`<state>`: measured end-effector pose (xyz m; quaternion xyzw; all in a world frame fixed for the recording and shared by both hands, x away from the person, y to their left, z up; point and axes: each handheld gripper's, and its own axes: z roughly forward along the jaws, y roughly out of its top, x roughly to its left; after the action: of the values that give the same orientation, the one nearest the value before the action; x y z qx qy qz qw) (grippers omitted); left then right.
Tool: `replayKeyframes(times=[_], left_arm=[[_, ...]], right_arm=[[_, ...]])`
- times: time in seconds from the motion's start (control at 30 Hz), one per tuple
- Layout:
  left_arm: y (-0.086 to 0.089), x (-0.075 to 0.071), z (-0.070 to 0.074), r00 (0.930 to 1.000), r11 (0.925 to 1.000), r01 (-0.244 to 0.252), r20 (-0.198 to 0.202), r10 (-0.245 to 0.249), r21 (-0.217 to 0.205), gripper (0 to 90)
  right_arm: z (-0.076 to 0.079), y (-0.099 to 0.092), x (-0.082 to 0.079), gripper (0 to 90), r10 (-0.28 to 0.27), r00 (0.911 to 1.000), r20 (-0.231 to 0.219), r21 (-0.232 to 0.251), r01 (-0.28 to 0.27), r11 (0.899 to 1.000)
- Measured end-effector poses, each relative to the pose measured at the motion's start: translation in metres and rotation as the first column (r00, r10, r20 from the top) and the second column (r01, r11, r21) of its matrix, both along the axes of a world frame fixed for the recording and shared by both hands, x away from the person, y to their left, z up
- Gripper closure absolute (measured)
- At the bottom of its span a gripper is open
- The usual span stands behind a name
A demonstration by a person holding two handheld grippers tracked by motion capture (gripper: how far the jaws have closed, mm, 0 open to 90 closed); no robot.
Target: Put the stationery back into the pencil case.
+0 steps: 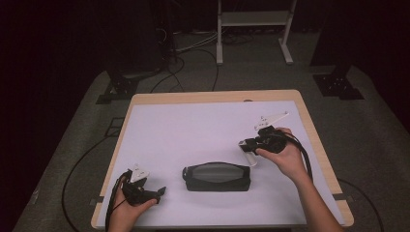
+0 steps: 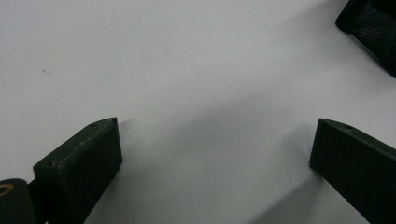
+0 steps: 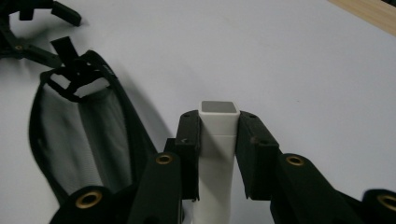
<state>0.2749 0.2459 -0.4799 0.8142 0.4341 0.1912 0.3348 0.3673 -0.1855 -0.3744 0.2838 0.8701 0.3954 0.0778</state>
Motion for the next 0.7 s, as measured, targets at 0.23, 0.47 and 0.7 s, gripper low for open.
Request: replayKeyframes(times=[0.23, 0.47, 0.7], left_arm=[[0.0, 0.0, 0.0, 1.0, 1.0, -0.002, -0.002, 0.002, -0.003, 1.4], [0.0, 0.0, 0.0, 1.0, 1.0, -0.001, -0.004, 0.0, -0.002, 1.4], [0.0, 0.0, 0.0, 1.0, 1.0, -0.003, -0.004, 0.003, -0.005, 1.4]], right_arm=[[0.008, 0.014, -0.01, 70.6, 0.043, 0.9986, 0.032, -0.002, -0.043, 0.999], [0.023, 0.022, -0.02, 70.6, 0.064, 0.9947, 0.081, 0.013, -0.066, 0.998], [0.039, 0.03, -0.032, 70.6, 0.106, 0.9877, 0.114, 0.019, -0.109, 0.994]])
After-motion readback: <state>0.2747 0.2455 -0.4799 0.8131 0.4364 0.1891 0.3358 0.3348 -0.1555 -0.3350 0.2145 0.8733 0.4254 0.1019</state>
